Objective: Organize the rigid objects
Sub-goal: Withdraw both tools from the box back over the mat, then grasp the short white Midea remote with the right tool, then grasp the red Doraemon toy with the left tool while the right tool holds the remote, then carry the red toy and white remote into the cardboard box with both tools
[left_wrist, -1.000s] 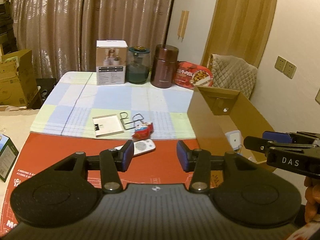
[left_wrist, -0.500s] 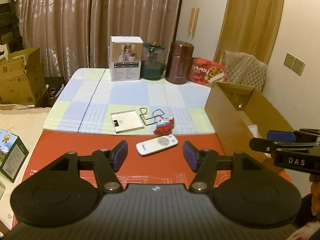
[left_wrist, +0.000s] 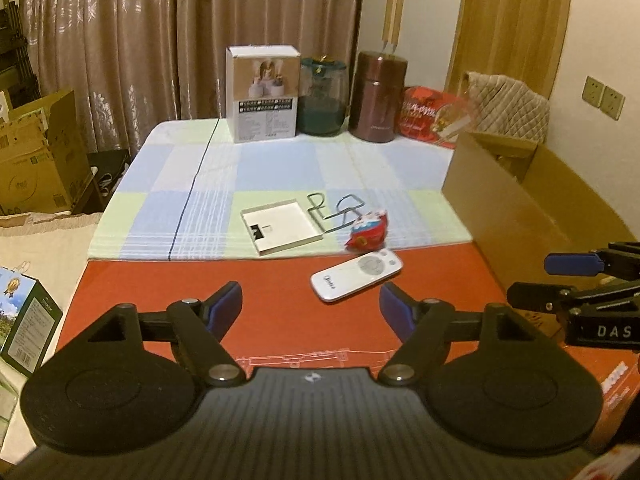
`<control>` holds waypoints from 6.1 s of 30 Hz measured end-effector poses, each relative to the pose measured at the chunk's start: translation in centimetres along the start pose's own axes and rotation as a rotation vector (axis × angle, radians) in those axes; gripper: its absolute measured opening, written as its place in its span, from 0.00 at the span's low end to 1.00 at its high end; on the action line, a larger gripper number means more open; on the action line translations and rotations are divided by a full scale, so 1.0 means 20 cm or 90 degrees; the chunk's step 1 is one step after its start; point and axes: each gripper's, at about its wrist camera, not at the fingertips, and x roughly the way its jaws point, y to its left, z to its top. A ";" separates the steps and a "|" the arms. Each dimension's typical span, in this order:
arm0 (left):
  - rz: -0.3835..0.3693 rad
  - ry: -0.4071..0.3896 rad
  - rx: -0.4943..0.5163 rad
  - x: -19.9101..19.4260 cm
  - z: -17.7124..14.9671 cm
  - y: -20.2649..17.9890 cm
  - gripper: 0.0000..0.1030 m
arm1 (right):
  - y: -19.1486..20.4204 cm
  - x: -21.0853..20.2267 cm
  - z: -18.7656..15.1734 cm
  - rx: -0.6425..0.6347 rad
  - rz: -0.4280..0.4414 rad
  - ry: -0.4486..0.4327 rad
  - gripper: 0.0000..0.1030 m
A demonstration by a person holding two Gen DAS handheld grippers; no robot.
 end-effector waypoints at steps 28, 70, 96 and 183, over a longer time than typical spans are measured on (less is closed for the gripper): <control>-0.017 0.059 0.043 0.58 0.03 0.19 0.70 | 0.07 0.70 0.00 -0.177 0.055 0.051 0.64; -0.015 0.058 -0.008 0.80 0.06 0.29 0.65 | -0.01 0.88 0.03 0.113 -0.004 0.092 0.64; -0.089 0.032 0.036 0.81 0.08 0.15 0.65 | -0.07 0.84 -0.01 0.048 -0.092 0.037 0.36; -0.080 0.011 -0.055 -0.22 -0.15 -0.42 0.38 | -0.06 -0.36 -0.16 0.113 -0.049 -0.062 0.36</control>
